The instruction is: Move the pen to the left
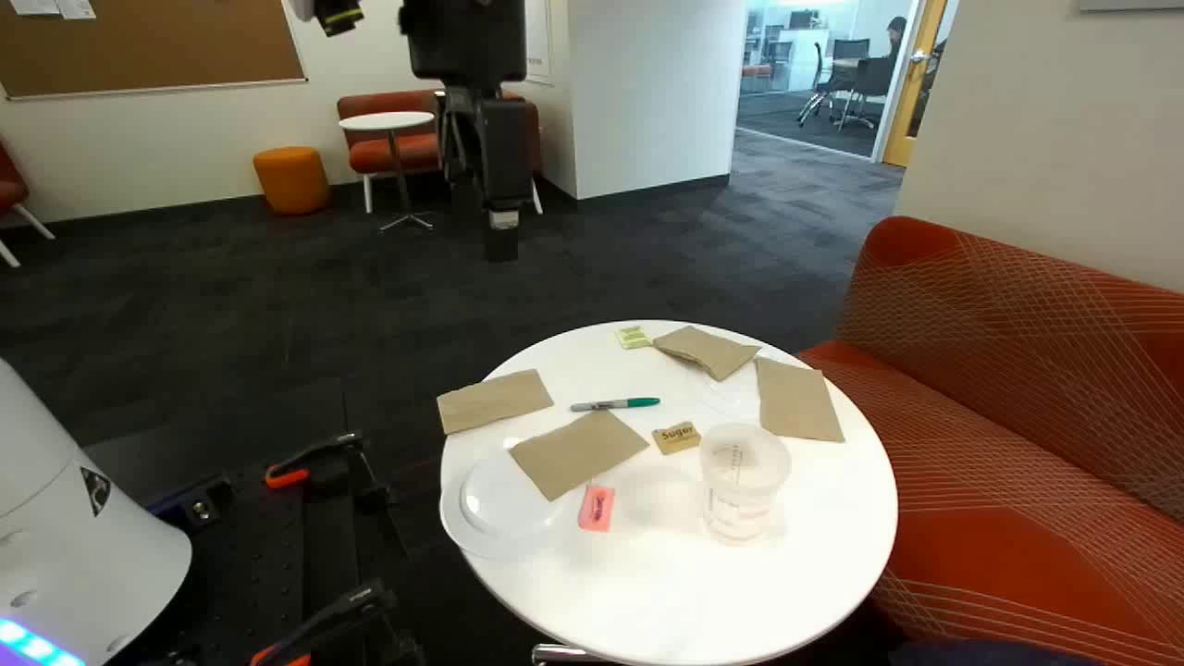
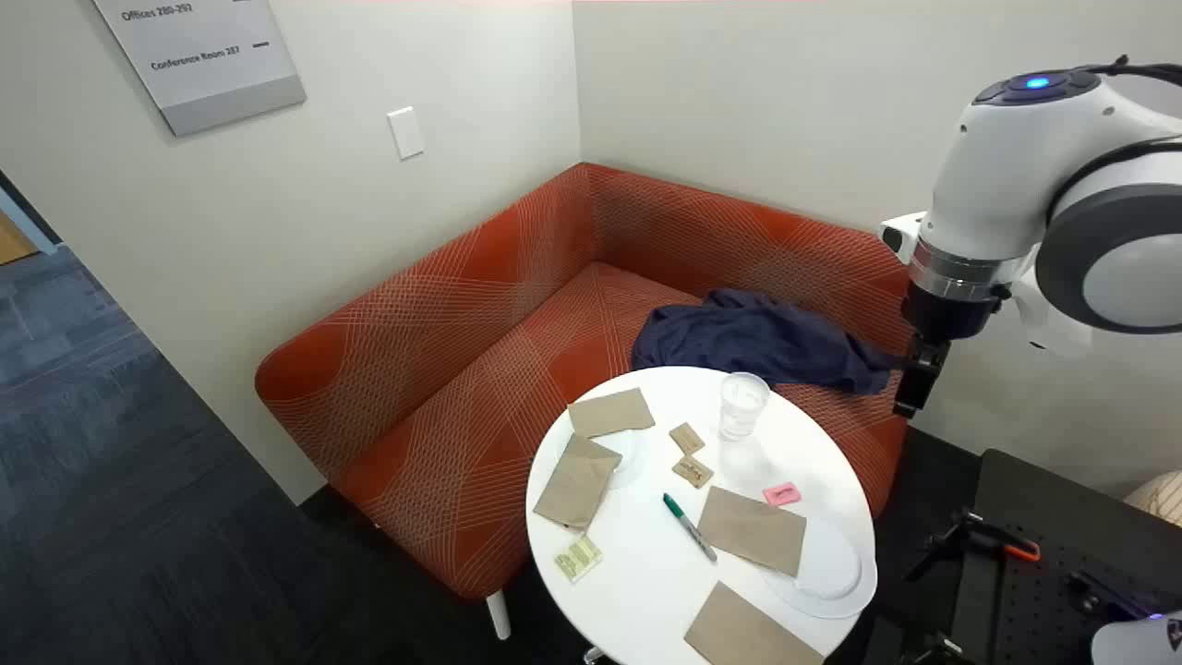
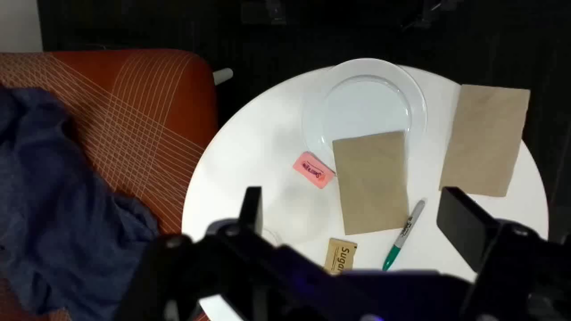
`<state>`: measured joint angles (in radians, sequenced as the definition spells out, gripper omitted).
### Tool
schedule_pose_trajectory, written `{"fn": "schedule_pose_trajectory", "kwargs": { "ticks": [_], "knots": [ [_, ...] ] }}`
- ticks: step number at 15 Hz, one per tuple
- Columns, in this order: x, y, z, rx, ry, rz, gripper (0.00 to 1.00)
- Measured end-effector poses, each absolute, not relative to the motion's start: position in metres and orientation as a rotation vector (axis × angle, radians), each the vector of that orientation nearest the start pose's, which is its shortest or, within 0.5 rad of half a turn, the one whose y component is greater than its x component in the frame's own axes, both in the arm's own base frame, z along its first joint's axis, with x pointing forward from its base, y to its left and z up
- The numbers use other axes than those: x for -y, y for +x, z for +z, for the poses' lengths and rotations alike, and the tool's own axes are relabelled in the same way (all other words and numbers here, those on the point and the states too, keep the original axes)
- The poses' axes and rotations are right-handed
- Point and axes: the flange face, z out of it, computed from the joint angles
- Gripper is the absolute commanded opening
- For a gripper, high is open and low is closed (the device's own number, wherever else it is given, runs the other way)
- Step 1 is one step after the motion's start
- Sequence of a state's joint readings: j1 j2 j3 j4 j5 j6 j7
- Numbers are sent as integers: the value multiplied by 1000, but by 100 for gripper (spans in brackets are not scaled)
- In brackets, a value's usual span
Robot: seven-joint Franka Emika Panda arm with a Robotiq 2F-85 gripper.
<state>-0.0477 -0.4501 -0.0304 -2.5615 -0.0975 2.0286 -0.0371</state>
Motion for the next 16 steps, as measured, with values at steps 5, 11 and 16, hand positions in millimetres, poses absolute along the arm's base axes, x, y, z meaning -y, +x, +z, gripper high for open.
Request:
{"fn": "schedule_pose_trajectory", "kwargs": {
  "ticks": [5, 11, 16],
  "knots": [
    [36, 386, 413, 15, -3206, 139, 100],
    [20, 391, 414, 18, -3215, 90, 100],
    [-31, 412, 410, -45, -3221, -76, 100]
  ]
}}
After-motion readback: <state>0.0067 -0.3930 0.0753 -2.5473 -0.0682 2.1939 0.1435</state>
